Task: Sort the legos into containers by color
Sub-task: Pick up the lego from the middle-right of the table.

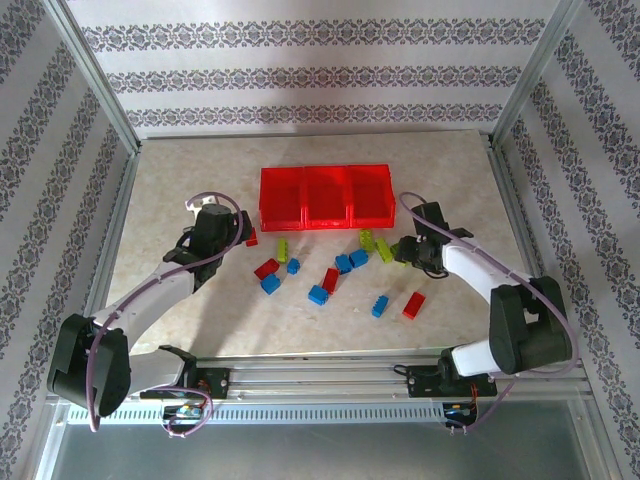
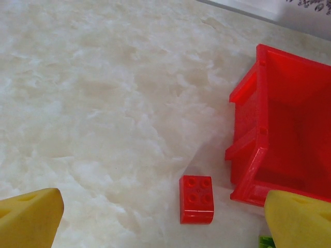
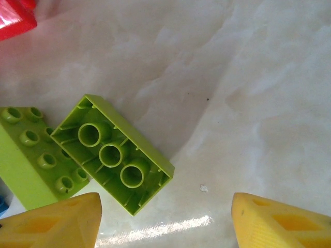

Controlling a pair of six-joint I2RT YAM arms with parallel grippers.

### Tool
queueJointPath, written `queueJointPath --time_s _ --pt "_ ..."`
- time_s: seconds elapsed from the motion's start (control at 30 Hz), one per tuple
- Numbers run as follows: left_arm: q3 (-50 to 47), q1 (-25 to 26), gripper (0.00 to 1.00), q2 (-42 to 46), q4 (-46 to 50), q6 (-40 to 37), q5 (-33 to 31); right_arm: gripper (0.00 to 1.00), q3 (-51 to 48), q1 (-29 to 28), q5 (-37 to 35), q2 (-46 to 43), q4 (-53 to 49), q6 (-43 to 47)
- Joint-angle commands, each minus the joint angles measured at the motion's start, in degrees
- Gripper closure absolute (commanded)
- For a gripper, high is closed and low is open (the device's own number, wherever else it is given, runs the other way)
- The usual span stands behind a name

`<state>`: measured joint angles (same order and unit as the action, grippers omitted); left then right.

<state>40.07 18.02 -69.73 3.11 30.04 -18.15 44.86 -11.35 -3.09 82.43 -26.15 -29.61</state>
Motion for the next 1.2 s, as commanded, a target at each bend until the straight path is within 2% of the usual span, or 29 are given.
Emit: queueJointPath --time_s 0.0,0.7,1.17 --pt "0.34 -0.78 0.00 -0.11 -2.32 1.24 -1.27 0.33 1.96 0.02 1.57 2.16 -1.37 1.17" --pt "0.08 -1.76 0.00 0.18 -0.33 2.03 -1.30 0.34 9.33 0.22 1.44 12.54 -0.03 1.07" --pt "0.17 -2.04 0.00 0.50 0.09 2.28 -1.49 0.52 7.25 1.74 0.41 11.71 -1.45 0.22"
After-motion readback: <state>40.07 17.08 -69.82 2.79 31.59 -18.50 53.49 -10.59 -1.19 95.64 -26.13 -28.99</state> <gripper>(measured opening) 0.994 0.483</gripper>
